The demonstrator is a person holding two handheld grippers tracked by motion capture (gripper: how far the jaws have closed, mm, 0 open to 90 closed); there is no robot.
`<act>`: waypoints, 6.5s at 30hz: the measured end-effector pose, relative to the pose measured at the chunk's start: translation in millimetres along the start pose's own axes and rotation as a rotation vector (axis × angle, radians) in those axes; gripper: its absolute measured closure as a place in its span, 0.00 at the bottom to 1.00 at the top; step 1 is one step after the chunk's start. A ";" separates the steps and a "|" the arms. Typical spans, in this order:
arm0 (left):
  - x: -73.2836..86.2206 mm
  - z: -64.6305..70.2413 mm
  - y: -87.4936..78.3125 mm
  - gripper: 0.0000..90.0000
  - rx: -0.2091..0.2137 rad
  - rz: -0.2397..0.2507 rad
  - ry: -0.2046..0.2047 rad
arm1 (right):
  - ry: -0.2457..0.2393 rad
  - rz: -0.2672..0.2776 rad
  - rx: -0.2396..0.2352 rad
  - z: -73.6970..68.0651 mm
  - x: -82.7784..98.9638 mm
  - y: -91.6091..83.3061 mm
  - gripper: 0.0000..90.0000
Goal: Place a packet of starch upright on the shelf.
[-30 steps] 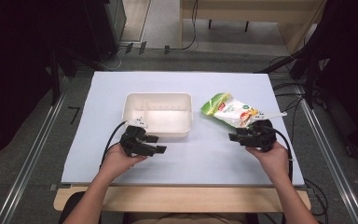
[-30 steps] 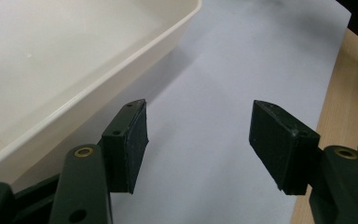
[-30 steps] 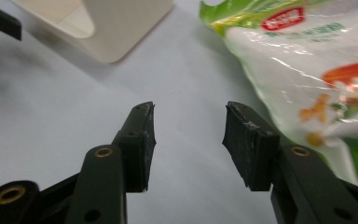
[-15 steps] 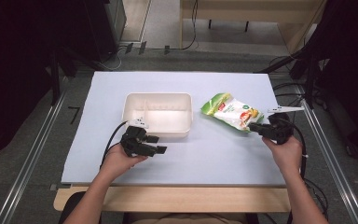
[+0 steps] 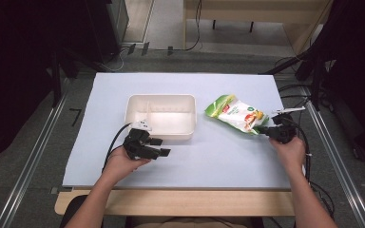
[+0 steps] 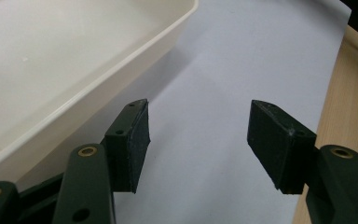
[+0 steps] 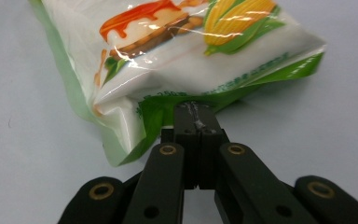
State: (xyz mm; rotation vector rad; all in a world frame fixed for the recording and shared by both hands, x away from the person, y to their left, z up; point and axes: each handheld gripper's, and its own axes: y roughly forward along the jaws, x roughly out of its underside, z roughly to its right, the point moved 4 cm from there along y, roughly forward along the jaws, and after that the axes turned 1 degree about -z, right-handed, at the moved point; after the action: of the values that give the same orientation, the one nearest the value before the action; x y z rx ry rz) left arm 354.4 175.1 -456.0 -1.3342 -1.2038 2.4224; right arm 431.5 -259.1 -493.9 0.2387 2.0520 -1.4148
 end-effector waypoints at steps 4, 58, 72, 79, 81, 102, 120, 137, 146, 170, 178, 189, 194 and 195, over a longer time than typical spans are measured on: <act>0.1 -0.3 0.0 0.44 0.001 0.000 -0.002 | -0.024 -0.024 0.010 -8.2 0.6 8.0 1.00; 11.2 -3.2 -14.0 0.44 -0.018 0.022 -0.039 | -0.177 -0.028 -0.150 -95.7 -19.3 26.5 0.95; 9.2 -3.4 -13.1 0.44 -0.015 0.018 -0.037 | -0.186 0.038 -0.134 -87.2 -22.8 -11.6 0.72; 8.1 -2.8 -10.9 0.44 -0.011 0.018 -0.031 | -0.159 0.093 -0.123 -74.7 -27.7 -23.8 0.58; 7.9 -2.9 -10.4 0.44 -0.008 0.023 -0.034 | -0.153 0.104 -0.116 -72.1 -29.4 -25.3 0.54; 6.1 -0.9 -5.3 0.44 -0.007 0.002 -0.022 | -0.068 0.101 -0.084 -25.9 -80.6 -15.9 0.51; 5.9 -0.5 -4.7 0.44 -0.007 -0.003 -0.016 | 0.020 0.031 0.005 4.8 -98.0 42.0 0.45; 5.6 -0.9 -3.7 0.44 -0.006 -0.001 -0.015 | 0.066 0.006 -0.026 4.3 -94.8 76.1 0.48; 4.8 0.3 -1.7 0.44 -0.003 -0.007 -0.011 | 0.056 -0.007 0.005 3.2 -94.5 75.6 0.63; 4.3 -1.5 -4.2 0.44 -0.006 0.005 -0.017 | -0.012 0.005 0.033 -16.5 -100.8 51.4 1.00; 4.1 -0.9 -3.8 0.44 -0.008 0.002 -0.015 | -0.025 0.059 0.008 -21.4 -104.5 19.1 1.00; 4.1 -1.0 -4.4 0.44 -0.008 0.007 -0.016 | -0.105 0.141 -0.040 -50.6 -105.2 -22.0 1.00; 4.3 -1.4 -4.6 0.44 -0.006 0.008 -0.018 | -0.143 0.169 -0.069 -69.0 -101.4 -37.5 1.00; 4.3 -1.3 -4.7 0.44 -0.006 0.008 -0.018 | -0.151 0.174 -0.077 -72.7 -100.9 -40.0 1.00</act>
State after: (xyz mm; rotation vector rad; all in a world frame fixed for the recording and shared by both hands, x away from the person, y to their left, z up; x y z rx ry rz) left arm 351.6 181.0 -456.0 -1.3244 -1.2129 2.4431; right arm 463.4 -190.9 -387.2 0.2630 1.9086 -1.2091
